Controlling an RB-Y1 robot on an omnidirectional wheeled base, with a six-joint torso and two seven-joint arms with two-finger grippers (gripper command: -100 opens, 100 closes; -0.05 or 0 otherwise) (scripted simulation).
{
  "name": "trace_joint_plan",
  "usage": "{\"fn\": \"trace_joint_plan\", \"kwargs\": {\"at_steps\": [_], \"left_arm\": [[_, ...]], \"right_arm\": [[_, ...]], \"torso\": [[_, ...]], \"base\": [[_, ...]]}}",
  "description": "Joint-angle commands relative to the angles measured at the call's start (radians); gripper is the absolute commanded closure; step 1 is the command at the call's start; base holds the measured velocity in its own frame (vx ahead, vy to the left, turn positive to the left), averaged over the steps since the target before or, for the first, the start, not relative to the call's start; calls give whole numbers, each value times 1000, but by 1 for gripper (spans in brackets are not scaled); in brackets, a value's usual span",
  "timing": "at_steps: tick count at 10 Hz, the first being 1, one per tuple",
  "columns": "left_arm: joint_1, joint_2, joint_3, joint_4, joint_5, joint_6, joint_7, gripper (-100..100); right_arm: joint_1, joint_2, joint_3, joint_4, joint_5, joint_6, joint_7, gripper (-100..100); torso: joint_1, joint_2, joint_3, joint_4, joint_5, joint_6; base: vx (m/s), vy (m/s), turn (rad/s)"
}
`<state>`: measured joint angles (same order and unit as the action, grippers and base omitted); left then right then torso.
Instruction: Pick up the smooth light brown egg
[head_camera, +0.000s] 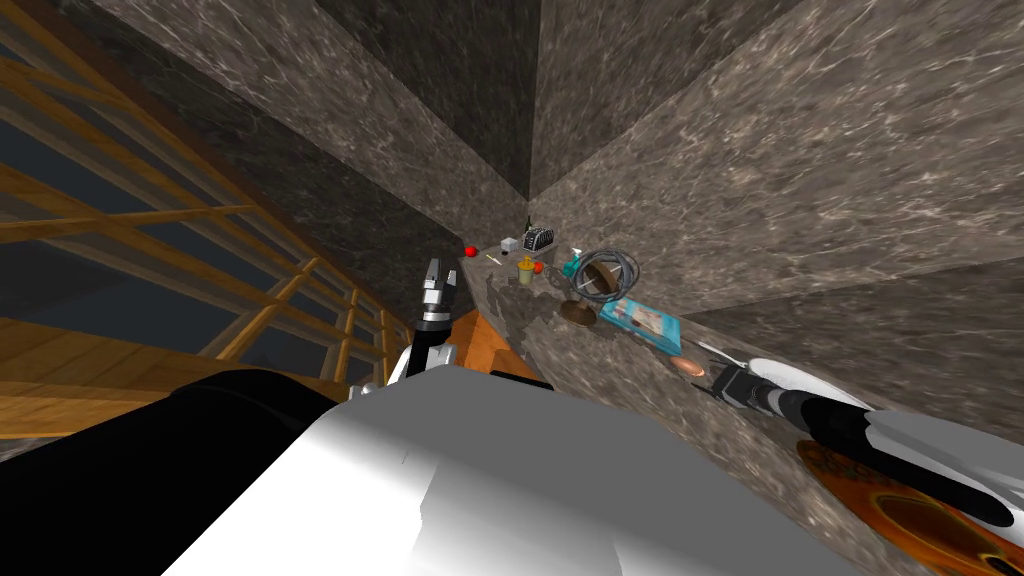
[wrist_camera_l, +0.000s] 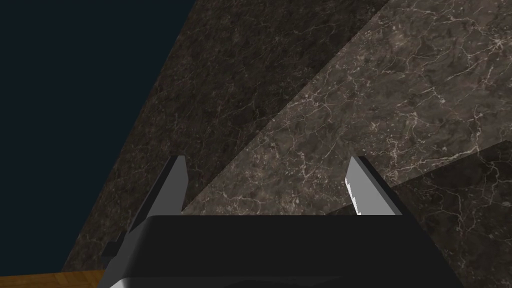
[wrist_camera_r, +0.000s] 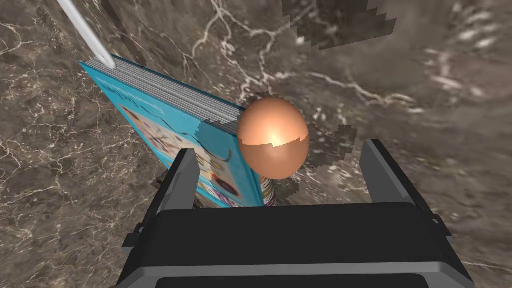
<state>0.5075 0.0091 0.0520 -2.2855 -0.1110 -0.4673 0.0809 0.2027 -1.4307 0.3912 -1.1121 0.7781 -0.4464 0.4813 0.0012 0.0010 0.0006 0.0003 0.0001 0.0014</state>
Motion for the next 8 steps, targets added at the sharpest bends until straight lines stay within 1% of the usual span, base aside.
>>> {"fn": "trace_joint_plan", "kwargs": {"at_steps": [1, 2, 3, 6, 7, 8], "left_arm": [[0, 0, 0, 0, 0, 0, 0, 0], [0, 0, 0, 0, 0, 0, 0, 0], [0, 0, 0, 0, 0, 0, 0, 0], [0, 0, 0, 0, 0, 0, 0, 0], [0, 0, 0, 0, 0, 0, 0, 0], [0, 0, 0, 0, 0, 0, 0, 0]], "right_arm": [[0, 0, 0, 0, 0, 0, 0, -100], [0, 0, 2, 1, 1, 0, -1, 0], [1, 13, 8, 17, 0, 15, -11, -100], [5, 43, 23, 57, -4, 50, -33, -100], [2, 38, 15, 59, -5, 31, -21, -100], [2, 38, 15, 59, -5, 34, -24, 100]], "torso": [[0, 0, 0, 0, 0, 0], [0, 0, 0, 0, 0, 0], [-1, 0, 0, 0, 0, 0], [-4, 5, 3, 1, -1, -1], [-4, 6, 3, 1, -1, 0], [-4, 3, 2, 1, -1, 1]], "base": [[3, 7, 0], [0, 0, 0], [-32, -19, 228], [-79, -43, 273], [-38, -19, 45], [-7, -3, -9]]}}
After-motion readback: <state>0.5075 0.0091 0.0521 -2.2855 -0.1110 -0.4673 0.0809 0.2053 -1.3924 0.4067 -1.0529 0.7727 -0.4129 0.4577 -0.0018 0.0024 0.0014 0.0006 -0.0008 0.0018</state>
